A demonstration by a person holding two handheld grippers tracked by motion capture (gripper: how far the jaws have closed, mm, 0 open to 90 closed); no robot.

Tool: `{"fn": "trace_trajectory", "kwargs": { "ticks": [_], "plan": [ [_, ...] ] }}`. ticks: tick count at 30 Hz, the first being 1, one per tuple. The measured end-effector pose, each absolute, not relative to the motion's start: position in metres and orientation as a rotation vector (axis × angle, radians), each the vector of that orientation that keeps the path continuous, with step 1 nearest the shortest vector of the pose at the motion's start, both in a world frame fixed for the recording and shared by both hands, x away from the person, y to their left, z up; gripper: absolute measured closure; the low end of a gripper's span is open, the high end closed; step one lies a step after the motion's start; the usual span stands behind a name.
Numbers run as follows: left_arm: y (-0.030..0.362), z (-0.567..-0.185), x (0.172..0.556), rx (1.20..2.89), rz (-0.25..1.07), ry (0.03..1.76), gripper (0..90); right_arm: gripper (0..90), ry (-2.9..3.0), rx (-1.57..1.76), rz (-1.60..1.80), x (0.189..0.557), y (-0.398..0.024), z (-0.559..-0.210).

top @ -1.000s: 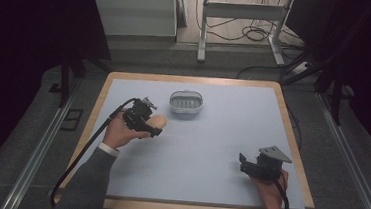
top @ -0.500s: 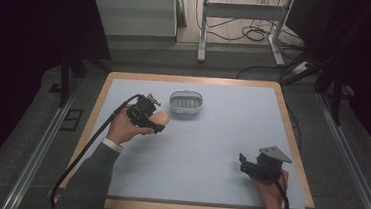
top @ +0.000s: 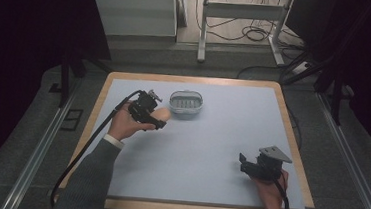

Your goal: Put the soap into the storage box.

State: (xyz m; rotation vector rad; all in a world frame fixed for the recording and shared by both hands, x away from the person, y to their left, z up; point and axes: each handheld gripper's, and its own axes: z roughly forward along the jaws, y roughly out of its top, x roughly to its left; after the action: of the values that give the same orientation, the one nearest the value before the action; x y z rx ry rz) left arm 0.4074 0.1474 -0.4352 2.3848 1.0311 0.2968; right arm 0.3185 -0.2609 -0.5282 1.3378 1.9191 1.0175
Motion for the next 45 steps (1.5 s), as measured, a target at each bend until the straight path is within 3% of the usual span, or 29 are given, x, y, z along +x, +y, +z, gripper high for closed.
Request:
{"fn": "trace_trajectory", "kwargs": {
  "ticks": [45],
  "plan": [
    [0.131, -0.429, 0.441, 2.384, 0.307, 1.045, 32.6, 9.6, 1.919, 1.34, 1.02, 0.318, -0.261, -0.528]
  ]
}}
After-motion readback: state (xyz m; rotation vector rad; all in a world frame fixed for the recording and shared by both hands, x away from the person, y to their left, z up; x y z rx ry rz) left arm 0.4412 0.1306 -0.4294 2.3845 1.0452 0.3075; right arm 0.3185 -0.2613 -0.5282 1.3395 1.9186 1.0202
